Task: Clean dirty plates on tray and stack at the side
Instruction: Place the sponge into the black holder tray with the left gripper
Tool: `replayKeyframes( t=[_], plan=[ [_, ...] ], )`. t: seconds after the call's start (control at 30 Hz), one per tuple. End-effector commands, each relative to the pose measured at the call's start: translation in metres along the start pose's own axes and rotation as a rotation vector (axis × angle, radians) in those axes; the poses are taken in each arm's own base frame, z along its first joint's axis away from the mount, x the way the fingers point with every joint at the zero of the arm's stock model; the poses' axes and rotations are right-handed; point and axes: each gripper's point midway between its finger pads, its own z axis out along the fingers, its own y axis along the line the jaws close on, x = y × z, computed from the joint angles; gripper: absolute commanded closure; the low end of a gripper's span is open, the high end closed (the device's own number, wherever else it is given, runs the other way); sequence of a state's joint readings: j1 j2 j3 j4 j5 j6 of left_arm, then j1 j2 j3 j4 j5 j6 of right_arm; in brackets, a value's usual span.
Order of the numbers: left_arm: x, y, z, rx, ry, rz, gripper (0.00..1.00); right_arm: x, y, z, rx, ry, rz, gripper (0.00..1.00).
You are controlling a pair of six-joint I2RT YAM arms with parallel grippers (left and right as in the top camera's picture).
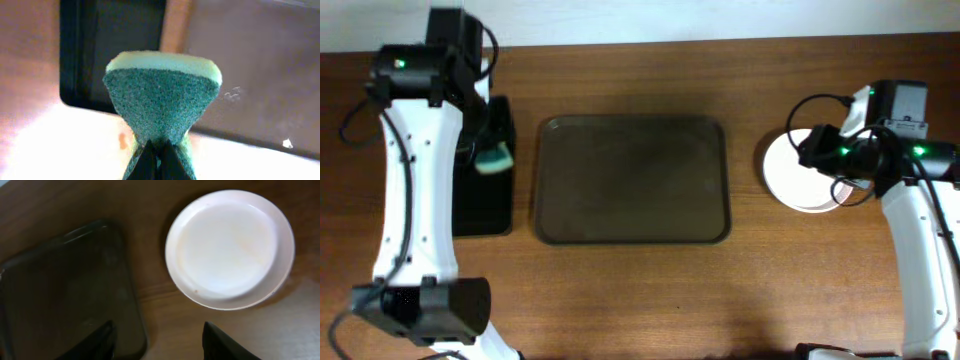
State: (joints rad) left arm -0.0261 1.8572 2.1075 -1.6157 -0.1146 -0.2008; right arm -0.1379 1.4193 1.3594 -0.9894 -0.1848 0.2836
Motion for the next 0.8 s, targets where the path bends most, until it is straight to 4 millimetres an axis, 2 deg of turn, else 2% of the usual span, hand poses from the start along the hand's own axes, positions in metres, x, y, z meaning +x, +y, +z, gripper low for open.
replayKeyframes(
  t=[0.0, 0.07, 0.17, 0.23, 0.3, 0.37, 0.4, 0.47, 0.5, 0.53, 0.57, 0.63, 0.67, 0.7, 0.77],
  plan=[
    [0.004, 0.033, 0.063, -0.102, 0.054, -0.039, 0.99, 0.002, 0.018, -0.001, -0.027, -0.006, -0.053, 0.44],
    [0.000, 0.045, 0.114, -0.105, 0.032, -0.019, 0.99, 0.003, 0.020, 0.000, -0.026, -0.003, -0.061, 0.44],
    [0.000, 0.058, 0.165, -0.108, -0.022, 0.009, 0.99, 0.003, 0.018, 0.001, -0.018, -0.001, -0.061, 0.42],
    [0.001, 0.064, 0.190, -0.113, -0.066, -0.008, 0.99, 0.004, 0.018, 0.003, -0.016, 0.005, -0.060, 0.42],
    [-0.001, 0.067, 0.199, -0.115, -0.095, -0.012, 0.94, 0.005, 0.017, 0.006, -0.012, 0.017, -0.058, 0.42],
    [-0.008, 0.067, 0.200, -0.114, -0.127, -0.018, 0.71, 0.007, 0.016, 0.008, -0.009, 0.026, -0.056, 0.42],
    [-0.011, 0.067, 0.200, -0.115, -0.139, -0.019, 0.54, 0.007, 0.016, 0.009, -0.008, 0.029, -0.066, 0.42],
    [-0.013, 0.067, 0.200, -0.114, -0.150, -0.021, 0.34, 0.007, 0.015, 0.011, -0.003, 0.033, -0.066, 0.42],
    [-0.013, 0.067, 0.199, -0.114, -0.150, -0.021, 0.20, 0.007, 0.015, 0.011, -0.003, 0.032, -0.066, 0.42],
    [-0.014, 0.067, 0.199, -0.114, -0.151, -0.021, 0.01, 0.006, 0.015, 0.011, -0.003, 0.031, -0.066, 0.42],
    [-0.015, 0.067, 0.197, -0.114, -0.154, -0.021, 0.01, 0.006, 0.015, 0.011, -0.004, 0.029, -0.067, 0.42],
    [-0.020, 0.068, 0.181, -0.109, -0.174, -0.024, 0.01, 0.005, 0.016, 0.011, -0.006, 0.027, -0.074, 0.42],
    [-0.025, 0.067, 0.166, -0.101, -0.193, -0.024, 0.01, 0.005, 0.016, 0.009, -0.010, 0.025, -0.089, 0.42],
    [-0.030, 0.067, 0.143, -0.096, -0.223, -0.027, 0.01, 0.005, 0.017, 0.006, -0.011, 0.022, -0.094, 0.42],
    [-0.036, 0.061, 0.106, -0.040, -0.280, -0.026, 0.01, 0.000, 0.021, -0.008, -0.018, -0.007, -0.124, 0.41]
  ],
)
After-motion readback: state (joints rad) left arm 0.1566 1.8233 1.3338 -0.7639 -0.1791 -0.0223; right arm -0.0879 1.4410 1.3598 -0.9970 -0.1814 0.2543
